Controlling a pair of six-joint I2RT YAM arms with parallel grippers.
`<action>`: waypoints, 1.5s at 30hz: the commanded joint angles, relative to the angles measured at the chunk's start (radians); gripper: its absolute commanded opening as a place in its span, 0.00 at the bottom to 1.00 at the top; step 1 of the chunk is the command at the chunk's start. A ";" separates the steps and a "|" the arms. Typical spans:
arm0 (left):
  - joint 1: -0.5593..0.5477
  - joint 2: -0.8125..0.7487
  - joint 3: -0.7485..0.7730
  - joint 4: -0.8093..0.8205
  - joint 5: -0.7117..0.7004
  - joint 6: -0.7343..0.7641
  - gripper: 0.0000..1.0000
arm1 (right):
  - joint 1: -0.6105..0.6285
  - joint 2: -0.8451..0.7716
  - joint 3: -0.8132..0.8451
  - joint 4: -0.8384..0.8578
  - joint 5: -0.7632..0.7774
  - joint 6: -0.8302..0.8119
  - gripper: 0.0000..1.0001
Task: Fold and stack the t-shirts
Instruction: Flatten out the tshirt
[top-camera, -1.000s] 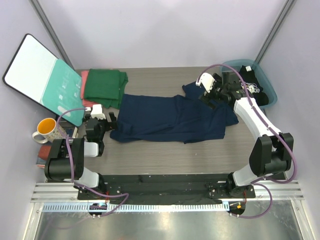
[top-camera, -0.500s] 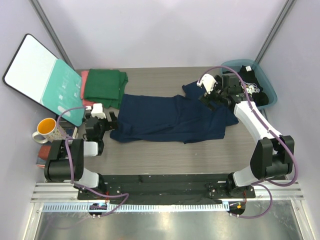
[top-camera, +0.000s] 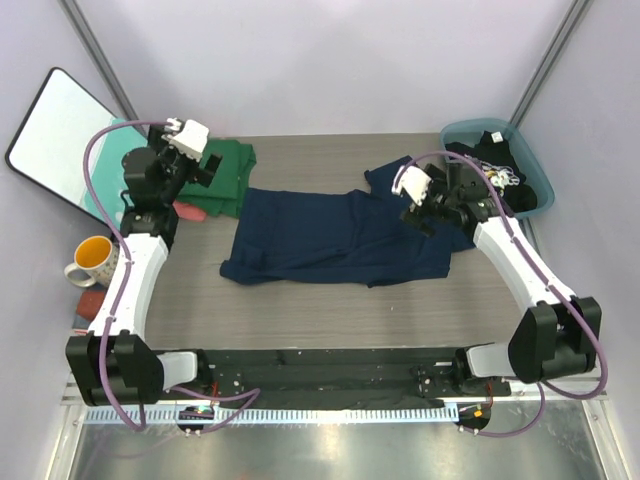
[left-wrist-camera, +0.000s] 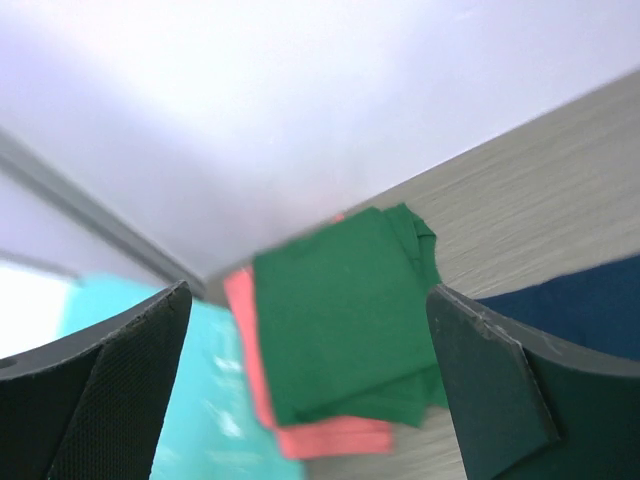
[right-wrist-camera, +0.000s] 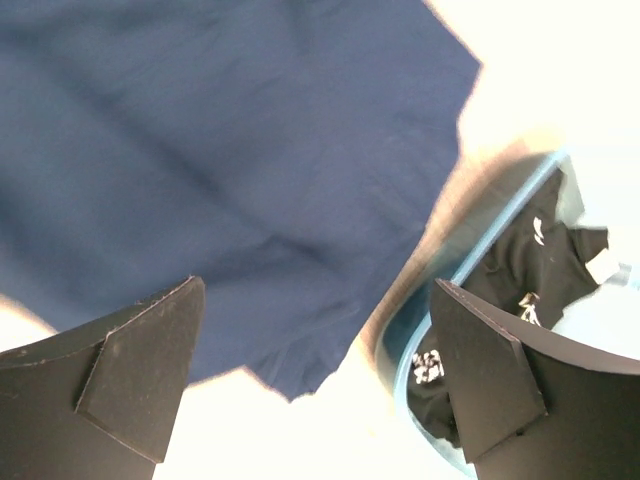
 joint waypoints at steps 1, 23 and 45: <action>-0.004 0.010 0.070 -0.424 0.275 0.455 1.00 | 0.029 -0.088 -0.018 -0.311 -0.103 -0.252 1.00; -0.188 0.069 0.001 -1.039 0.510 1.114 0.96 | 0.099 -0.033 -0.268 -0.356 0.001 -0.433 0.97; -0.188 0.236 -0.067 -1.131 0.277 1.300 0.62 | 0.092 0.087 -0.260 -0.129 0.078 -0.339 0.84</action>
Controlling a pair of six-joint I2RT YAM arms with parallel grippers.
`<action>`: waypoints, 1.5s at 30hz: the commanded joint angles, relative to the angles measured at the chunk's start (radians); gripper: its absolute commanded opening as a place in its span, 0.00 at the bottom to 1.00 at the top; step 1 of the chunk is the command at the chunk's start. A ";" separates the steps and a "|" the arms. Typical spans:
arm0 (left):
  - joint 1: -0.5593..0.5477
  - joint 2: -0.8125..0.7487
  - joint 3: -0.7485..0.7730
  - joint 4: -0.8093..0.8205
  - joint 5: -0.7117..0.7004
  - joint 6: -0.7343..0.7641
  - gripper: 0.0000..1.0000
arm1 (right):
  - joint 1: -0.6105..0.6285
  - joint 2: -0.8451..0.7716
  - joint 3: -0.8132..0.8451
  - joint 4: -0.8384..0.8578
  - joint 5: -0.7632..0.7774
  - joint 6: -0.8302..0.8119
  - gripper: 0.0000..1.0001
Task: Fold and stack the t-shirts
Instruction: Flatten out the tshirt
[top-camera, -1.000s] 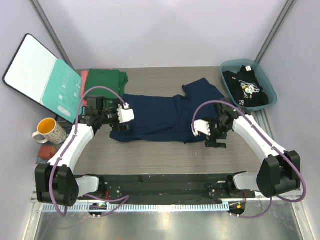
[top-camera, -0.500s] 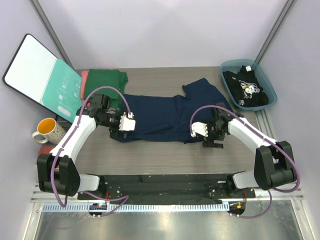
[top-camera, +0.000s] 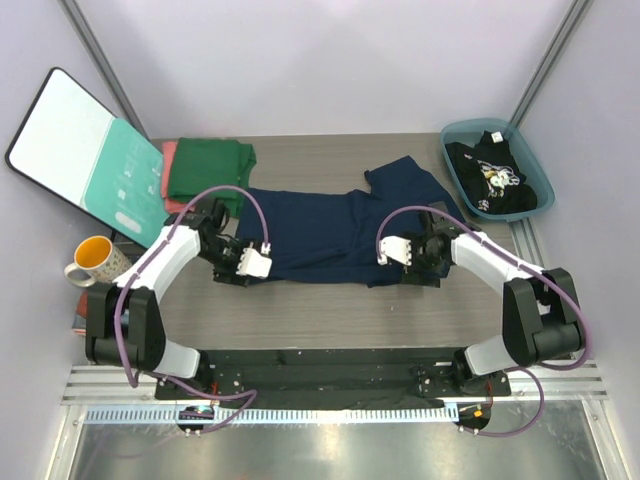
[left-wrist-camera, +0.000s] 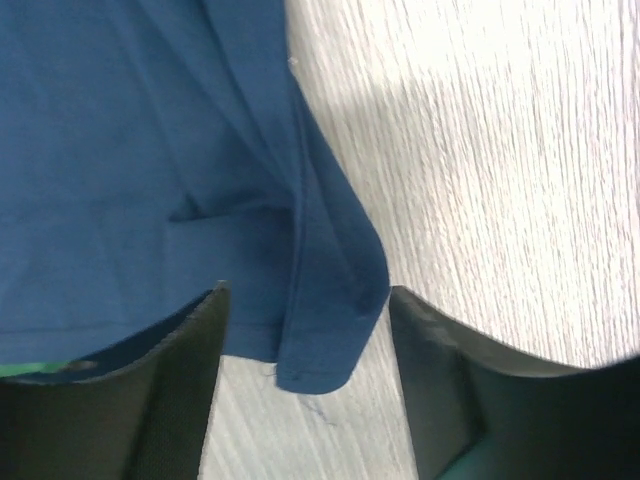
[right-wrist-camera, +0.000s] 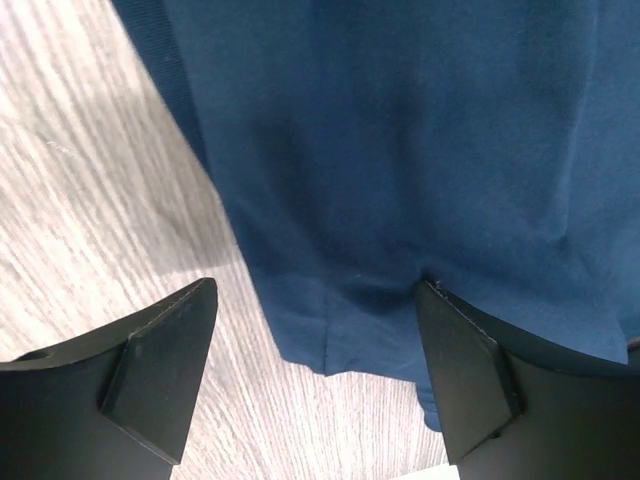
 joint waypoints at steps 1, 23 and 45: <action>-0.003 0.067 0.008 -0.011 -0.060 0.027 0.59 | -0.002 0.015 0.019 0.054 0.017 0.028 0.83; 0.005 0.064 0.290 0.051 -0.147 -0.063 0.00 | -0.019 -0.035 0.130 0.035 0.120 0.074 0.01; -0.015 0.064 0.240 0.528 -0.264 0.001 0.00 | -0.048 0.184 0.200 0.756 0.455 0.058 0.68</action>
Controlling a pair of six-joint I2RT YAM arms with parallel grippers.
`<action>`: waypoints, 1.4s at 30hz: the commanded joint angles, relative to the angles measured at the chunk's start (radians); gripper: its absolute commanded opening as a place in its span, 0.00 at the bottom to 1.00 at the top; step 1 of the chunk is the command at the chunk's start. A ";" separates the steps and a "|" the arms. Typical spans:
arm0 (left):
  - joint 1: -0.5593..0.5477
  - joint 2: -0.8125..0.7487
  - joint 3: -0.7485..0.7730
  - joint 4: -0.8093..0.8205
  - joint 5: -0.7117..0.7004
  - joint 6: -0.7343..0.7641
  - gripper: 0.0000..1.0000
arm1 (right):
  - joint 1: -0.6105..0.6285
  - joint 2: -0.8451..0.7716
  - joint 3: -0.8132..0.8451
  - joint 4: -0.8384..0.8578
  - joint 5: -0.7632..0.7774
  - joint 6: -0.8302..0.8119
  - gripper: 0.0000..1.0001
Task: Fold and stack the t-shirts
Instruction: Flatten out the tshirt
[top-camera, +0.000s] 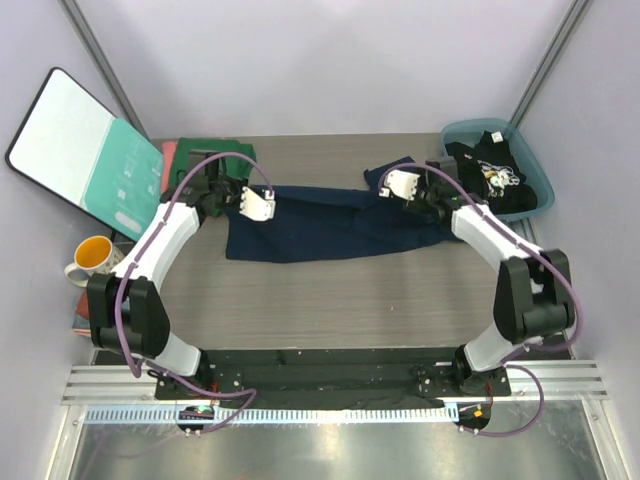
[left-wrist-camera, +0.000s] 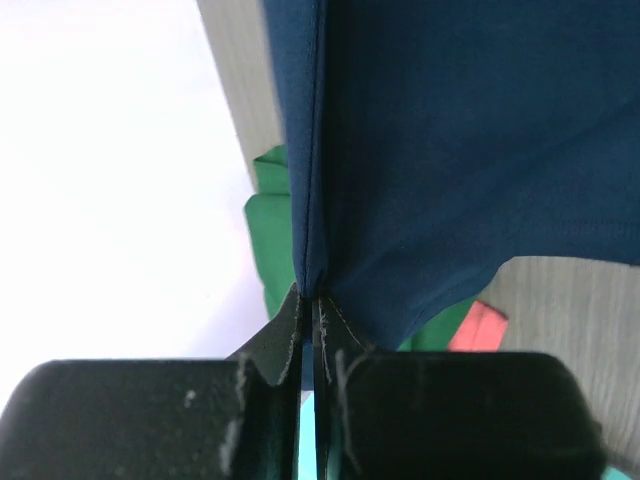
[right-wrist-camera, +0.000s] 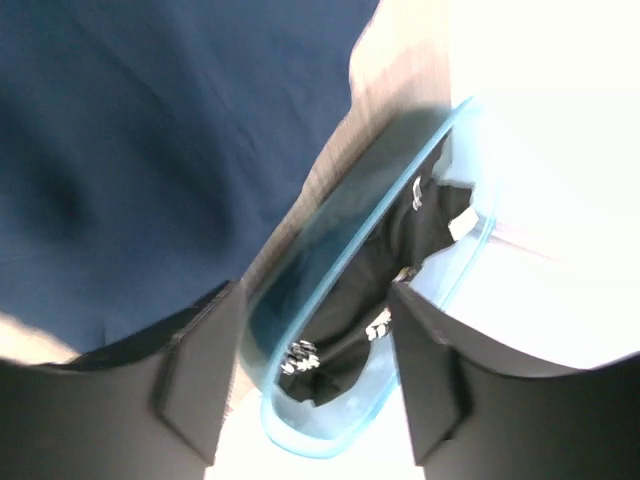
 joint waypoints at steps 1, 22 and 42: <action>-0.015 -0.036 -0.038 0.065 -0.011 0.016 0.00 | 0.012 0.089 -0.095 0.425 0.215 0.004 0.68; -0.044 -0.047 -0.069 0.080 -0.045 -0.025 0.00 | 0.074 0.009 -0.087 -0.244 -0.327 0.124 0.59; -0.049 -0.045 -0.084 0.114 -0.072 -0.064 0.00 | 0.082 0.129 -0.160 -0.023 -0.204 0.100 0.46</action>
